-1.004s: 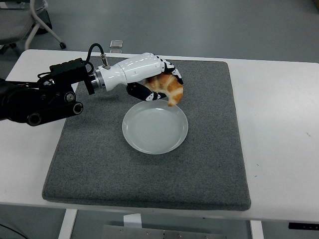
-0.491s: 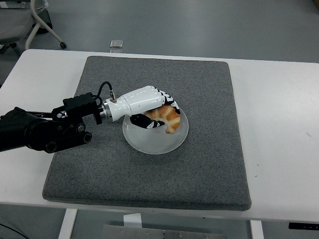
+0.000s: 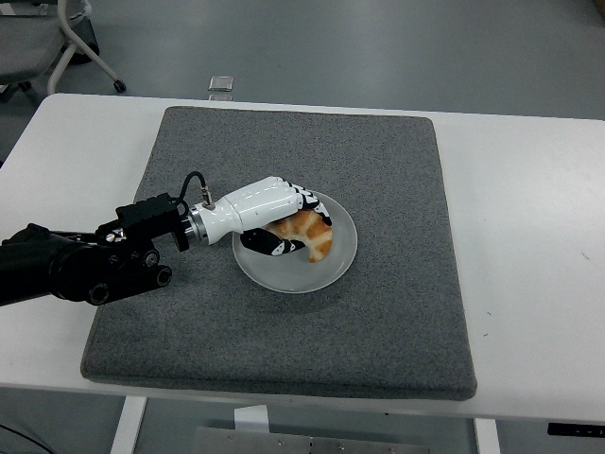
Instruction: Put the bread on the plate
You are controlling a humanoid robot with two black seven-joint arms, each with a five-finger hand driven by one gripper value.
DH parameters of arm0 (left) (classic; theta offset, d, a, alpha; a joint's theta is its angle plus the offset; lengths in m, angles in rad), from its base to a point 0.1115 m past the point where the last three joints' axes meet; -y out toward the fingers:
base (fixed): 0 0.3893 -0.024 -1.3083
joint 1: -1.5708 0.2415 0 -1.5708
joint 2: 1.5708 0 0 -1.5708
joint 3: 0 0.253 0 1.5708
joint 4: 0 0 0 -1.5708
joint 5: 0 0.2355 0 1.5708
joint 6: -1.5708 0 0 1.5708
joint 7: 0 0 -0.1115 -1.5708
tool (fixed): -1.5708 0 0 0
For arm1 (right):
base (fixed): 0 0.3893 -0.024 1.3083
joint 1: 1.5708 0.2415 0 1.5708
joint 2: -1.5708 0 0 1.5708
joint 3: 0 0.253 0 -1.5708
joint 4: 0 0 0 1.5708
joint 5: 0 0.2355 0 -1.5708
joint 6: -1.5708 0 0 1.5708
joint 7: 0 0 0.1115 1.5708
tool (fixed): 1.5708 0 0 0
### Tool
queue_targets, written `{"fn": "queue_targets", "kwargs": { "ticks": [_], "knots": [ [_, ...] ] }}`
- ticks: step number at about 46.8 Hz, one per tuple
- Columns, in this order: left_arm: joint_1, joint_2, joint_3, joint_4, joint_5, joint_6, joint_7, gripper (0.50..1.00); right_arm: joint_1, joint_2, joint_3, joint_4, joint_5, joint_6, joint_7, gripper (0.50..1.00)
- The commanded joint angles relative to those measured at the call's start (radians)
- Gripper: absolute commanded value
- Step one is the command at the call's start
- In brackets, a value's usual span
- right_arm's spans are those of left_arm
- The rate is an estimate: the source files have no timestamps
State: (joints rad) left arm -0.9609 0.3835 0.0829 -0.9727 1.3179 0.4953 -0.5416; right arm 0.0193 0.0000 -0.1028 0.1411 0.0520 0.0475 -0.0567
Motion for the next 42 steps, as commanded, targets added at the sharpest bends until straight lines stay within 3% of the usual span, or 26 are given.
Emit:
{"fn": "queue_targets", "kwargs": {
  "ticks": [1, 8, 25, 26, 29, 34, 42],
  "knots": [
    [0.007, 0.000, -0.002, 0.000, -0.005, 0.003, 0.000, 0.500, 0.001, 0.000, 0.000, 0.000, 0.000, 0.000, 0.000, 0.930],
    [0.022, 0.000, -0.009, 0.002, -0.020, 0.016, 0.002, 0.500, 0.001, 0.000, 0.000, 0.000, 0.000, 0.000, 0.000, 0.930],
    [0.041, 0.001, -0.008, -0.001, -0.058, 0.014, 0.000, 0.585, -0.001, 0.000, 0.000, 0.000, 0.000, 0.000, 0.000, 0.930],
    [0.041, 0.001, -0.008, -0.003, -0.062, 0.014, 0.000, 0.602, -0.001, 0.000, 0.000, 0.000, 0.000, 0.000, 0.000, 0.930],
    [0.042, 0.001, -0.011, -0.003, -0.075, 0.017, 0.000, 0.760, -0.001, 0.000, 0.000, 0.000, 0.000, 0.000, 0.000, 0.930],
    [0.042, 0.001, -0.012, -0.006, -0.097, 0.017, 0.000, 0.778, -0.001, 0.000, 0.000, 0.000, 0.000, 0.000, 0.000, 0.930],
    [0.042, 0.001, -0.012, -0.006, -0.101, 0.017, -0.001, 0.846, -0.001, 0.000, 0.000, 0.000, 0.000, 0.000, 0.000, 0.930]
  ]
}}
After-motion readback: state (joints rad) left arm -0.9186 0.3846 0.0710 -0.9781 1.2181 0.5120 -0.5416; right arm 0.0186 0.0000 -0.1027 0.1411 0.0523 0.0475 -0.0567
